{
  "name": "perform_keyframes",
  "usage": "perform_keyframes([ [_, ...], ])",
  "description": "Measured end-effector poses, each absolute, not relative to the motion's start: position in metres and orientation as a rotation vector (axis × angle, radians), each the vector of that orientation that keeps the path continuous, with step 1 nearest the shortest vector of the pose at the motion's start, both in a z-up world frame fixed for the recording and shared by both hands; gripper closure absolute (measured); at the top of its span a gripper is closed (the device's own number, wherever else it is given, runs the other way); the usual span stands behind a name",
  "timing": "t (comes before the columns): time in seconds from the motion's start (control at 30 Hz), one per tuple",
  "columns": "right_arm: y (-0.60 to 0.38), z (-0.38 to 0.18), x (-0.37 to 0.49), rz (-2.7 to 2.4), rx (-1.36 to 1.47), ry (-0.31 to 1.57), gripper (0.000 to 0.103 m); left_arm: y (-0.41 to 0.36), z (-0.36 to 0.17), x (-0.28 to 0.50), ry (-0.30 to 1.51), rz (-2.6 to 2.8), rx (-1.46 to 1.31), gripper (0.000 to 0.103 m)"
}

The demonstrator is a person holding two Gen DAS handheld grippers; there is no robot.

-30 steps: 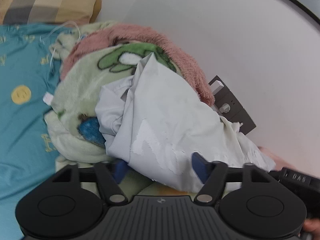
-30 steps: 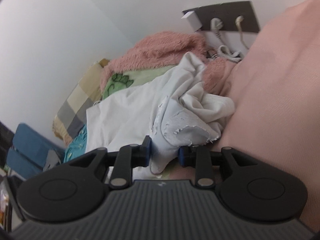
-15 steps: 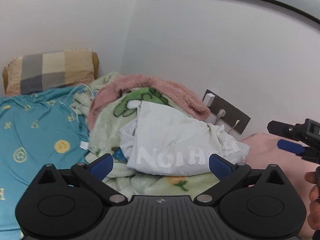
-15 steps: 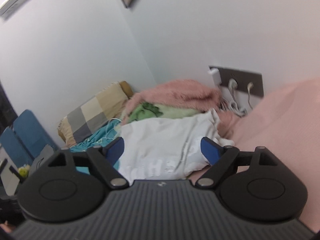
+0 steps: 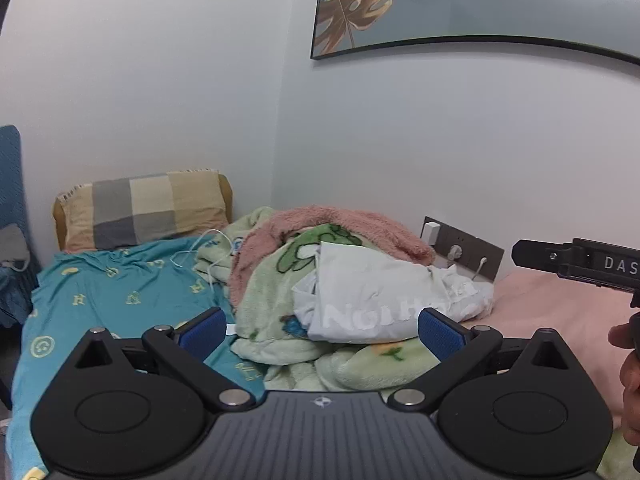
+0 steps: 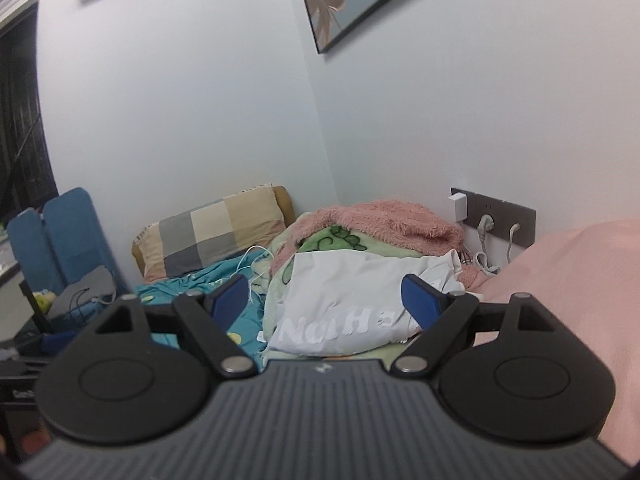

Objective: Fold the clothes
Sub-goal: 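Open both grippers and release the bundle on the blanket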

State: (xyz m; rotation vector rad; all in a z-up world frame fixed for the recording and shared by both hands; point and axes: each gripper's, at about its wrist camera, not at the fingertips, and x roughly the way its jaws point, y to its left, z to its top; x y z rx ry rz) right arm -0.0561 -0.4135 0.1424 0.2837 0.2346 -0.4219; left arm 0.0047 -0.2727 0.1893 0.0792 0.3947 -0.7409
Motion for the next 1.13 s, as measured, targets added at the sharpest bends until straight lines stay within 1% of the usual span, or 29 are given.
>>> perform_keyframes([
  [0.3, -0.375, 0.105, -0.052, -0.445, 0.209, 0.236, 0.018, -0.242, 0.162, -0.006, 0.366, -0.684, 0.07, 0.0],
  [0.6, -0.362, 0.075, -0.04, -0.467, 0.14, 0.257, 0.018, -0.244, 0.134, 0.004, 0.384, -0.653, 0.103, 0.0],
  [0.87, -0.361, 0.066, -0.039, -0.5, 0.132, 0.257, 0.018, -0.246, 0.126, 0.011, 0.385, -0.646, 0.103, 0.0],
  [1.13, -0.361, 0.069, -0.043, -0.506, 0.135, 0.247, 0.018, -0.241, 0.13, 0.007, 0.371, -0.66, 0.08, 0.0],
])
